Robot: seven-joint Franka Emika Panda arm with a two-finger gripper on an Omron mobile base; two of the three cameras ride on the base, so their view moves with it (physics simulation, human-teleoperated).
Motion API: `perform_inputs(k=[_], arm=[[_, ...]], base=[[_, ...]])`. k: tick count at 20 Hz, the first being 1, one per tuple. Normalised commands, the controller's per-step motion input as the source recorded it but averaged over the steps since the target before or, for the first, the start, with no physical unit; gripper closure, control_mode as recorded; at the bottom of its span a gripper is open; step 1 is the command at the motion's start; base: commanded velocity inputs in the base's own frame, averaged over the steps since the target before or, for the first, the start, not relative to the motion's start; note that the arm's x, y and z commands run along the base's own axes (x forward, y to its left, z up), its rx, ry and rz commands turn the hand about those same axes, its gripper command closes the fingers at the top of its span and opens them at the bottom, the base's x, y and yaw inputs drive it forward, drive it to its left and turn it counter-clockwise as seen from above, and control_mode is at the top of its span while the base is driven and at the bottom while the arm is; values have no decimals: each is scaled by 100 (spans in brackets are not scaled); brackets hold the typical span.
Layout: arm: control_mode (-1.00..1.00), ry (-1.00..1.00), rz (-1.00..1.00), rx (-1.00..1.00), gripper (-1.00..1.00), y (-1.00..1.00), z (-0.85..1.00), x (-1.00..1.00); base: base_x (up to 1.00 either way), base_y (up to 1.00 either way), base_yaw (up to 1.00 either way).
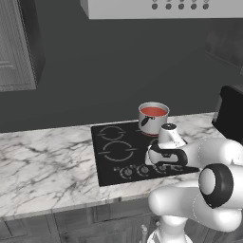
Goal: Wait until the marinara sauce is simmered to a deep red color and then turn off the stove.
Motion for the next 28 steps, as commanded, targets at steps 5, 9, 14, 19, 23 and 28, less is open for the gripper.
perform_inputs(k=[5,9,14,19,23,28], arm=[[-100,0,0,0,-100,0,0,0],[-100,0,0,0,-100,0,0,0],[-100,0,0,0,-100,0,0,0],[-100,0,0,0,-100,0,0,0],[-100,0,0,0,-100,0,0,0],[-100,0,0,0,-100,0,0,0]], base=[[0,0,0],[0,0,0],[0,0,0],[0,0,0],[0,0,0],[0,0,0]])
